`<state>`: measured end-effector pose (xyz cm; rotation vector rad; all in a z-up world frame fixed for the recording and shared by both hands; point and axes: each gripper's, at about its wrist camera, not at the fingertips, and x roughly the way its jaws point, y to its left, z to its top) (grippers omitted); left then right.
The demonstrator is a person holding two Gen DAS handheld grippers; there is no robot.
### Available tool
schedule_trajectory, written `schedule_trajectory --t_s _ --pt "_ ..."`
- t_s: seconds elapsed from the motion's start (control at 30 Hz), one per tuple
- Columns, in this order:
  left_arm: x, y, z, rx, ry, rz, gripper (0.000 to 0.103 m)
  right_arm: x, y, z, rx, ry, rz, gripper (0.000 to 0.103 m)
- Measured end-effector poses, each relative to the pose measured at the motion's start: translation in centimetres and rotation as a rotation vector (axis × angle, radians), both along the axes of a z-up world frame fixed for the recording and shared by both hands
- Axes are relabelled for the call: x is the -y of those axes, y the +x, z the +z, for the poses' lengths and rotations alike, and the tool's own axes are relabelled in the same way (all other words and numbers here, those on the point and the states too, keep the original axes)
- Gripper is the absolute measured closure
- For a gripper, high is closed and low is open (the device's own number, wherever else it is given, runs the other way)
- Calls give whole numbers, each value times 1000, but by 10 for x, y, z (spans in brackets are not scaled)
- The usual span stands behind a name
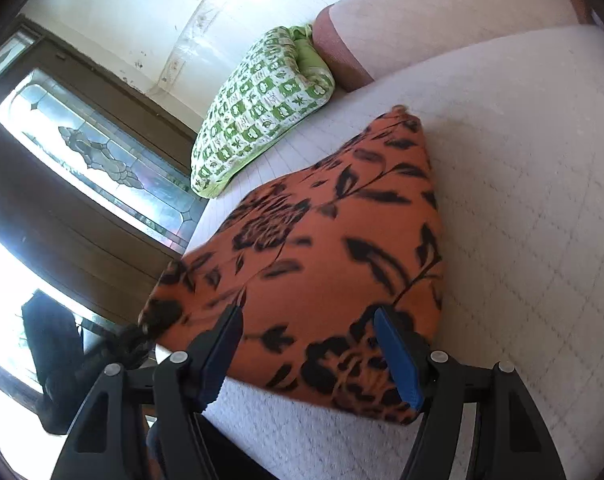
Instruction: Fold small clothes
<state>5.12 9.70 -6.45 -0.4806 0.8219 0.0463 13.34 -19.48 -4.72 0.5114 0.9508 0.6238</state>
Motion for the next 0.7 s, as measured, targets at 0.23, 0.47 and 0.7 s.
schedule_trajectory --t_s 0.23,0.47,0.7 --pt "-18 15 -41 -96 -78 -15 89 -17 9 -11 -22 -83 34 28" --pt "-21 17 -34 -55 -23 -7 89 -21 9 -5 0 -101 56 27" --pt "-35 20 -52 -164 -166 15 86 -23 15 5 21 -141 81 27"
